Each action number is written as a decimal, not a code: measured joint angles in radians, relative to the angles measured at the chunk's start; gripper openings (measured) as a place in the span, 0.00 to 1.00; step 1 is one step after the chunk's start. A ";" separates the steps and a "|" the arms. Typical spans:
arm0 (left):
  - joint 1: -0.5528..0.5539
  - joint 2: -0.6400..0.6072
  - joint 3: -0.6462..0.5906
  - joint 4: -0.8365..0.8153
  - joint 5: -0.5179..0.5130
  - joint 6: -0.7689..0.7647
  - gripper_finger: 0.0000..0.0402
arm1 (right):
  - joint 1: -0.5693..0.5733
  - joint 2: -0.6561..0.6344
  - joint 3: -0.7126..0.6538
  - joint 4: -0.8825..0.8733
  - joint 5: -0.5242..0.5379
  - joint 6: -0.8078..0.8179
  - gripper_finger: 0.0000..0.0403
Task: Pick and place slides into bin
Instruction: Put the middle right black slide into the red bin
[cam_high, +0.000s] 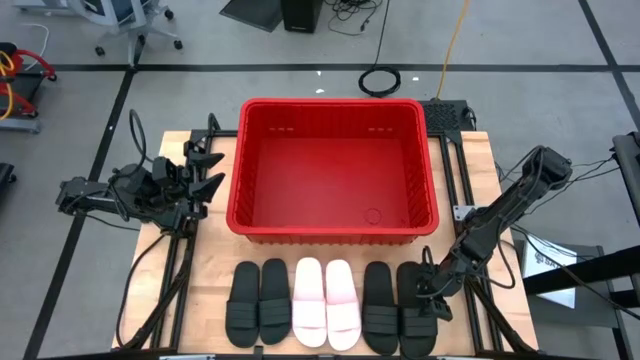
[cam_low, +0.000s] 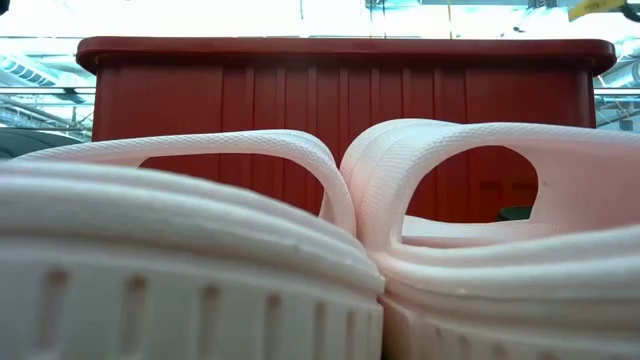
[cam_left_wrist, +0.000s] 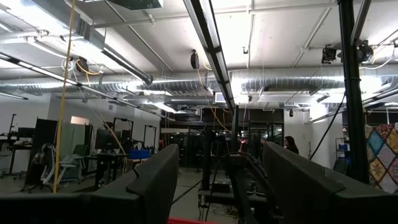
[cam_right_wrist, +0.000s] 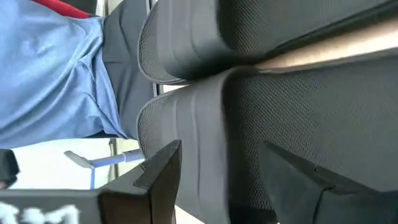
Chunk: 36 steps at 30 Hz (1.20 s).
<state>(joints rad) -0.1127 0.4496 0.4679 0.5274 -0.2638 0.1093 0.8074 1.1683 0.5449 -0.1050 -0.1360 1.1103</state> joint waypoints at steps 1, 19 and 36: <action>0.000 0.000 0.000 0.000 0.000 0.000 0.60 | 0.000 0.000 -0.013 0.023 -0.001 0.009 0.50; 0.000 0.000 0.000 -0.002 0.000 -0.003 0.60 | 0.034 0.106 -0.122 0.364 -0.026 0.097 0.50; 0.000 0.000 0.000 -0.003 0.000 -0.002 0.60 | 0.032 0.171 -0.122 0.439 -0.080 0.017 0.14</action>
<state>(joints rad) -0.1127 0.4492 0.4675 0.5247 -0.2638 0.1078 0.8398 1.3396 0.4232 0.3344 -0.2159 1.1275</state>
